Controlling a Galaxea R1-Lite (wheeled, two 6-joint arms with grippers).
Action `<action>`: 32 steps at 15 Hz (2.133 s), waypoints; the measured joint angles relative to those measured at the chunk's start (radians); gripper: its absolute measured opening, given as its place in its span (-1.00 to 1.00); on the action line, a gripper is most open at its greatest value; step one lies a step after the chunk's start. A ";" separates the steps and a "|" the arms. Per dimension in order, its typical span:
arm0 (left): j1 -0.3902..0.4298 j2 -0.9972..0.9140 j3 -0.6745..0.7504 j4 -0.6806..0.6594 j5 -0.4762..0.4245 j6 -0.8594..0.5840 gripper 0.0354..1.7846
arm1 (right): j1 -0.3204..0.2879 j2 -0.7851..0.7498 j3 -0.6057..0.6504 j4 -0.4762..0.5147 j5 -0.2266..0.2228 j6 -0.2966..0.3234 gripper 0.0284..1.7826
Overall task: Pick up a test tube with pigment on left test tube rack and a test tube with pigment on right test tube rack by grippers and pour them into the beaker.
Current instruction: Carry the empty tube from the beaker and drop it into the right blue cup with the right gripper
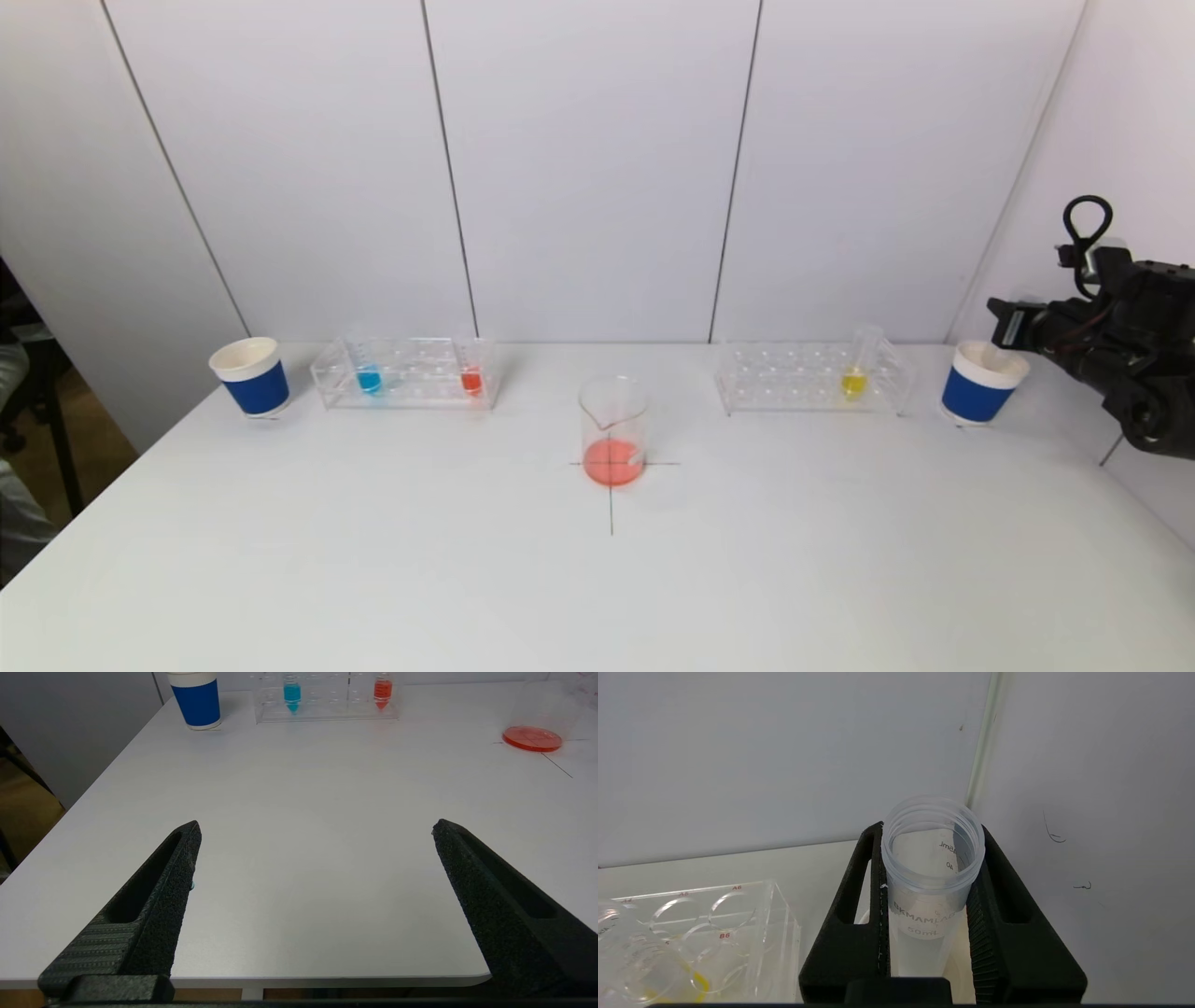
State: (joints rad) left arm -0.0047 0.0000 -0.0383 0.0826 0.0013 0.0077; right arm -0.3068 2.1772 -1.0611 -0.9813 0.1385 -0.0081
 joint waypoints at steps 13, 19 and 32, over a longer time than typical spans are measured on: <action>0.000 0.000 0.000 0.000 0.000 0.000 0.94 | -0.004 0.076 0.039 -0.071 0.001 0.001 -0.43; 0.000 0.000 0.000 0.000 0.000 0.000 0.94 | -0.006 0.076 0.039 -0.071 0.001 0.001 -0.43; 0.000 0.000 0.000 0.000 -0.001 0.000 0.94 | -0.003 0.069 0.039 -0.082 0.003 0.022 -0.43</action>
State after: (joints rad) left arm -0.0047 0.0000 -0.0383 0.0826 0.0004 0.0072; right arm -0.3098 2.2462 -1.0217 -1.0630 0.1417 0.0138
